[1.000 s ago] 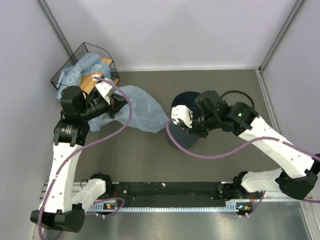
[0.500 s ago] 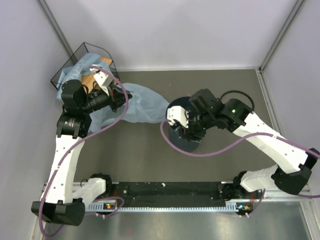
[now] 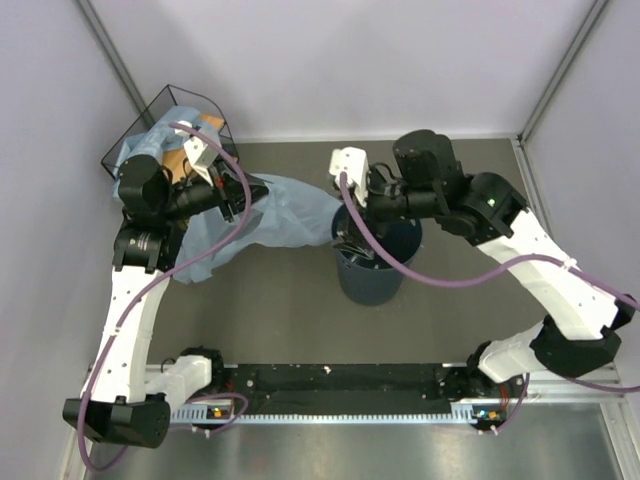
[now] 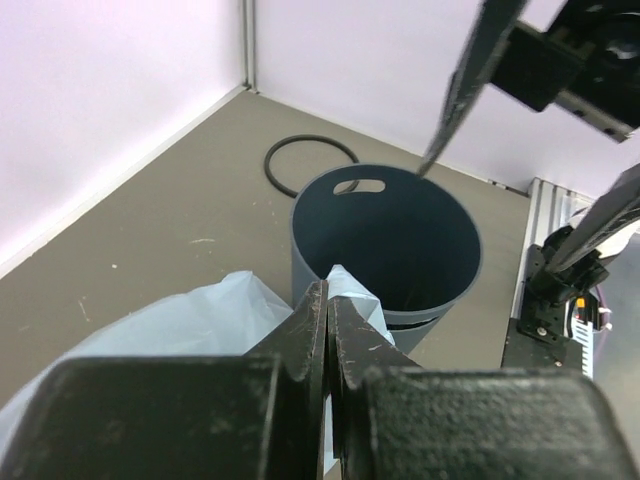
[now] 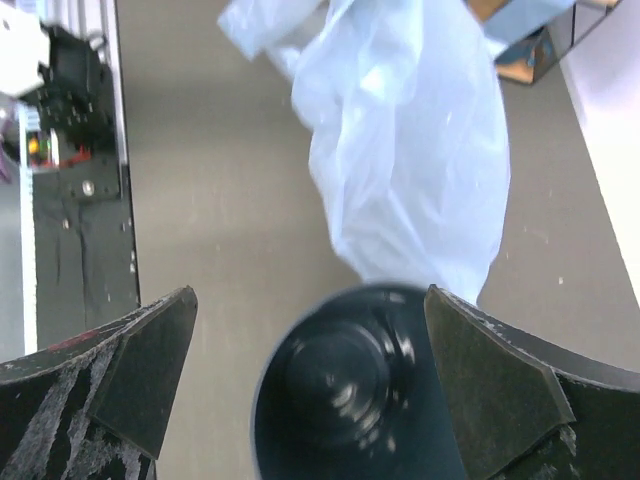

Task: Put the trash bags into the trash bin

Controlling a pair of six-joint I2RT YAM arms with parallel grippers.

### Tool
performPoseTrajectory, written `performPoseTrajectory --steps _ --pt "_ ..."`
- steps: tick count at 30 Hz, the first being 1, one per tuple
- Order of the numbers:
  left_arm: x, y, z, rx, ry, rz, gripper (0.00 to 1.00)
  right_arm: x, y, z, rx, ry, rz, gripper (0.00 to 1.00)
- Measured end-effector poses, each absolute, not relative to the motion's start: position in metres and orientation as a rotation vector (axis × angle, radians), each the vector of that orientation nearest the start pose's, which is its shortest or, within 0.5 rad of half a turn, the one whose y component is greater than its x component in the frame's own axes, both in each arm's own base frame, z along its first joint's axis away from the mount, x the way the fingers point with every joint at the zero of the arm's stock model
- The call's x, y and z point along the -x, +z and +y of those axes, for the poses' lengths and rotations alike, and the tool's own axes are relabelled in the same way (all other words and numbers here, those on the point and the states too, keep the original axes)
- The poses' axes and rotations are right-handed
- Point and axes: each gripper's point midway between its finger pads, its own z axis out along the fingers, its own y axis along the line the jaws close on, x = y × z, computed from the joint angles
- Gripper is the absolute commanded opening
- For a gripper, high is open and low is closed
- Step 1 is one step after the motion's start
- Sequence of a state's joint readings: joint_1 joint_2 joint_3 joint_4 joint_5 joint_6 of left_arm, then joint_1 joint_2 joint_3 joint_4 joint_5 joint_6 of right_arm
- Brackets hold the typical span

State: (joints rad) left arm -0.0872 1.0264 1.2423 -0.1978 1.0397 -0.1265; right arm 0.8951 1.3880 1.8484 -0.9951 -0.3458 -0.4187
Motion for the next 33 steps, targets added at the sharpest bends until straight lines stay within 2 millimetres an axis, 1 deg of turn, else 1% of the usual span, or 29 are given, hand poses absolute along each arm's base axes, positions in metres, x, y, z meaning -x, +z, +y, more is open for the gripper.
performPoseTrajectory --steps 2,4,6,9,11,14,15,16,18,19,20,21,22,23,24,25,26,28,29,31,33 --pt "-0.251 0.418 -0.178 -0.814 -0.975 1.419 0.0 -0.195 0.387 0.321 1.435 0.693 1.523 0.98" --pt "-0.248 0.423 -0.179 -0.821 -0.988 1.406 0.0 -0.201 0.395 0.342 1.406 0.752 1.486 0.99" --pt "-0.245 0.426 -0.181 -0.83 -1.003 1.395 0.0 -0.209 0.396 0.359 1.389 0.788 1.466 0.99" --pt "-0.242 0.427 -0.182 -0.838 -1.023 1.392 0.0 -0.22 0.388 0.383 1.381 0.836 1.458 0.99" --pt "-0.24 0.427 -0.183 -0.843 -1.035 1.392 0.0 -0.223 0.382 0.394 1.385 0.866 1.458 0.99" --pt "-0.237 0.427 -0.184 -0.846 -1.054 1.394 0.0 -0.223 0.381 0.407 1.389 0.911 1.426 0.98" --pt "-0.235 0.428 -0.184 -0.848 -1.063 1.391 0.0 -0.222 0.384 0.411 1.39 0.927 1.408 0.95" --pt "-0.235 0.429 -0.184 -0.849 -1.065 1.389 0.0 -0.22 0.386 0.415 1.391 0.944 1.393 0.84" --pt "-0.234 0.431 -0.185 -0.846 -1.078 1.387 0.0 -0.216 0.392 0.424 1.392 0.974 1.358 0.65" --pt "-0.233 0.432 -0.185 -0.844 -1.084 1.387 0.0 -0.215 0.394 0.428 1.396 0.98 1.338 0.5" --pt "-0.233 0.432 -0.185 -0.841 -1.089 1.389 0.0 -0.215 0.395 0.432 1.394 0.991 1.332 0.38" --pt "-0.232 0.433 -0.185 -0.839 -1.091 1.388 0.0 -0.216 0.395 0.436 1.391 0.995 1.325 0.23" --pt "-0.232 0.433 -0.185 -0.836 -1.094 1.389 0.02 -0.218 0.393 0.439 1.386 0.998 1.328 0.04" --pt "-0.231 0.434 -0.185 -0.83 -1.096 1.391 0.07 -0.219 0.391 0.441 1.383 1.0 1.335 0.0" --pt "-0.228 0.436 -0.184 -0.823 -1.102 1.395 0.14 -0.223 0.388 0.443 1.374 0.992 1.345 0.0" --pt "-0.23 0.438 -0.181 -0.802 -1.083 1.394 0.23 -0.224 0.385 0.442 1.375 0.99 1.361 0.0" --pt "-0.231 0.441 -0.177 -0.778 -1.071 1.396 0.47 -0.227 0.385 0.444 1.365 0.991 1.366 0.0" --pt "-0.231 0.448 -0.167 -0.728 -1.031 1.393 0.62 -0.229 0.384 0.445 1.356 0.989 1.373 0.0" --pt "-0.232 0.451 -0.161 -0.696 -1.009 1.397 0.71 -0.23 0.385 0.445 1.346 0.989 1.376 0.0" --pt "-0.238 0.462 -0.14 -0.601 -0.924 1.4 0.8 -0.237 0.389 0.444 1.308 0.983 1.394 0.0" --pt "-0.243 0.472 -0.118 -0.511 -0.817 1.4 0.84 -0.249 0.402 0.444 1.239 0.985 1.402 0.0"
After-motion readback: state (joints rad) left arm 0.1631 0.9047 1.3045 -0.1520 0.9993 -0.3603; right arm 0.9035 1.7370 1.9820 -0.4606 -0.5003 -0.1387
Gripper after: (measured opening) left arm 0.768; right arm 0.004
